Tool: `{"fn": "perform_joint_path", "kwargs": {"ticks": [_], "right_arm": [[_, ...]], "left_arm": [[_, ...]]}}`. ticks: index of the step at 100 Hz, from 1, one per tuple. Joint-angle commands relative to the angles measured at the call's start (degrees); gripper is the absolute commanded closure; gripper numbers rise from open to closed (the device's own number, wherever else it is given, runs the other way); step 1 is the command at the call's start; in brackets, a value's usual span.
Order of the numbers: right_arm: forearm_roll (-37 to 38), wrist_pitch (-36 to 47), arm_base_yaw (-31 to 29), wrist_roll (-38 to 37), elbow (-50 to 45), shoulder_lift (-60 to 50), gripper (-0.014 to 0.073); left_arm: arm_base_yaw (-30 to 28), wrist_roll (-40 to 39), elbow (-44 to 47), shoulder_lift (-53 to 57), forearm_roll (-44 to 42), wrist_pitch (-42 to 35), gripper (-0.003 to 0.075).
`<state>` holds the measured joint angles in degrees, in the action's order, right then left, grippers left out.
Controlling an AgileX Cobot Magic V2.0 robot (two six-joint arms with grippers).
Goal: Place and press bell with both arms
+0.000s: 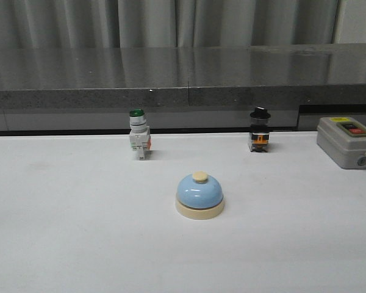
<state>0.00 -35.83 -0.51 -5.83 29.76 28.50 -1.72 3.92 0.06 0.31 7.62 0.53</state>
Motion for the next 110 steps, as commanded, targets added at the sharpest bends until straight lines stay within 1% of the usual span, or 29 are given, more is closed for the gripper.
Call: {"fn": "perform_joint_path", "kwargs": {"ticks": [1, 27, 49, 72, 82, 89, 92, 96, 110], "right_arm": [[0.43, 5.95, -0.35, 0.10, -1.07, -4.48, 0.0654], [0.43, 8.03, -0.35, 0.10, -7.57, -18.78, 0.0654], [0.43, 17.08, -0.35, 0.10, -13.87, -30.55, 0.0654], [0.60, 30.86, -0.28, 0.10, -21.49, -30.19, 0.0654], [0.65, 38.60, -0.28, 0.10, -26.29, -30.19, 0.0654], [0.65, 42.51, -0.28, 0.10, -29.58, -30.19, 0.0654], [0.65, 43.29, -0.28, 0.10, -30.68, -30.19, 0.0654], [0.73, 40.16, -0.28, 0.10, -30.41, -30.19, 0.0654], [1.55, 38.84, -0.28, 0.10, -30.43, -30.19, 0.0654]], "left_arm": [[-0.05, -0.53, 2.44, 1.72, 0.04, -4.21, 0.0741], [-0.05, -0.53, 2.44, 1.72, 0.04, -4.21, 0.0741], [-0.05, -0.53, 2.44, 1.72, 0.04, -4.21, 0.0741], [-0.05, -0.53, 2.44, 1.72, 0.04, -4.21, 0.0741], [-0.05, -0.53, 2.44, 1.72, 0.04, -4.21, 0.0741], [-0.05, -0.53, 2.44, 1.72, 0.04, -4.21, 0.0741], [-0.05, -0.53, 2.44, 1.72, 0.04, -4.21, 0.0741], [-0.05, -0.53, 2.44, 1.72, 0.04, -4.21, 0.0741], [-0.05, -0.53, 2.44, 1.72, 0.04, -4.21, 0.0741]]}}
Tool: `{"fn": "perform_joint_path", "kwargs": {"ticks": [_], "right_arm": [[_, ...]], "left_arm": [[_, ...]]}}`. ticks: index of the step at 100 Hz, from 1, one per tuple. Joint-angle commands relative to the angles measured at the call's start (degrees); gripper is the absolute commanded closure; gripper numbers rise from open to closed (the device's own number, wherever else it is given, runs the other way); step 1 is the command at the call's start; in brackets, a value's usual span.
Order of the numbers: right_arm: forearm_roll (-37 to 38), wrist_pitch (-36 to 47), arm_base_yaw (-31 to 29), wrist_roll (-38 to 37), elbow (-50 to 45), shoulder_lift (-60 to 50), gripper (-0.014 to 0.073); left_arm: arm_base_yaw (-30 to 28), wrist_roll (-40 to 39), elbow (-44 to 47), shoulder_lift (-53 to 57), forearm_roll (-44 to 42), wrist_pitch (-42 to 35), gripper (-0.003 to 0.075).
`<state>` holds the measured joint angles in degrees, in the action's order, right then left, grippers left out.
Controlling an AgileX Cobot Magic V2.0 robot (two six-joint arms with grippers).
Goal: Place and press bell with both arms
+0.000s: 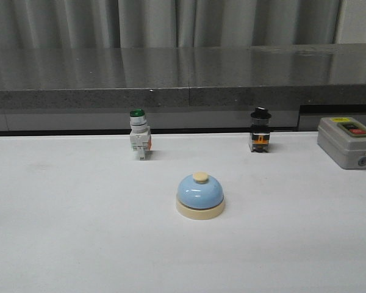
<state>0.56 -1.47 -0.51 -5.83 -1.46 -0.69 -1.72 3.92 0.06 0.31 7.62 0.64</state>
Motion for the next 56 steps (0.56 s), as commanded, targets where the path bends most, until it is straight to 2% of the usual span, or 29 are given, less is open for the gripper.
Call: {"fn": "perform_joint_path", "kwargs": {"ticks": [1, 56], "right_arm": [[0.99, 4.48, -0.28, 0.10, 0.79, -1.01, 0.0654], [0.99, 5.12, -0.28, 0.10, 0.79, -1.01, 0.0654]], "left_arm": [[-0.05, -0.53, 2.44, 1.72, 0.04, -4.31, 0.0741], [-0.05, -0.53, 2.44, 1.72, 0.04, -4.31, 0.0741]]}}
